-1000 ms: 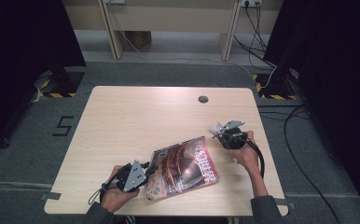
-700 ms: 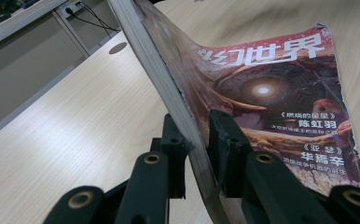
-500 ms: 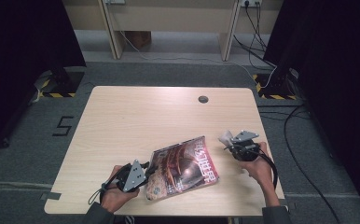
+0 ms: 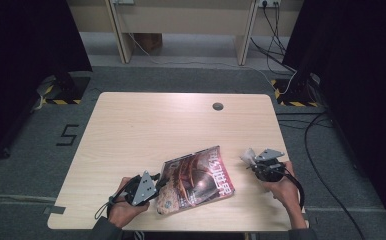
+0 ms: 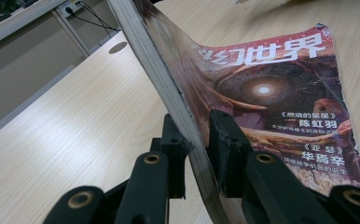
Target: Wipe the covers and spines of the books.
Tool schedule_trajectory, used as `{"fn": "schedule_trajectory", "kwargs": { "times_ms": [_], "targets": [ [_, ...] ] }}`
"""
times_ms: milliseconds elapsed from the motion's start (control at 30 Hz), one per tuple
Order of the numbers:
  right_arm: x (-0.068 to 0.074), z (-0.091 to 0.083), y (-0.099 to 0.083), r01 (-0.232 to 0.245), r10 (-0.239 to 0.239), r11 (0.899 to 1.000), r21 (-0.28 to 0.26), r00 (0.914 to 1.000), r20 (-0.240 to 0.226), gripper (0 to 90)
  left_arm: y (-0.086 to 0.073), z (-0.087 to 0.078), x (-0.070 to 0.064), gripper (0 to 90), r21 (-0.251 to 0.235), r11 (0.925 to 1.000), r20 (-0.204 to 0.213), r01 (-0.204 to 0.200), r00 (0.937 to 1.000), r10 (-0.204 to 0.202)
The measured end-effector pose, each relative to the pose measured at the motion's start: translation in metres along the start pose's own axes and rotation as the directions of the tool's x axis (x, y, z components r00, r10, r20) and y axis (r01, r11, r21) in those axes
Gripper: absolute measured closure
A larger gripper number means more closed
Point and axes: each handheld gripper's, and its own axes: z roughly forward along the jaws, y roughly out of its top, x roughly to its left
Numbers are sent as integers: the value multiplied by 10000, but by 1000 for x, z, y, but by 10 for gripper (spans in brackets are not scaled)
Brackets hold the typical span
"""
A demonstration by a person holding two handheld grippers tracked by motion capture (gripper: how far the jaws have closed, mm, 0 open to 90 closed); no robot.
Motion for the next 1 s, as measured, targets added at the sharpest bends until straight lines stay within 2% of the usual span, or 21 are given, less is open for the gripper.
{"fn": "schedule_trajectory", "kwargs": {
  "times_ms": [633, 800, 1000],
  "targets": [
    [1, 7, -9, -38, 40, 9987, 508, 10000, -31, 776, 1, 0, -1, 762, -27, 10000, -18, -44, 10000, 44],
    [2, 13, -11, 237, -234, 9959, 868, 9997, -37, 769, 1, 0, -1, 762, -10, 10000, -20, -51, 10000, 51],
    [1, 15, -13, -20, 36, 9956, 933, 9998, -172, 707, 1, 0, -1, 762, -6, 10000, -34, -62, 10000, 62]
  ]
}}
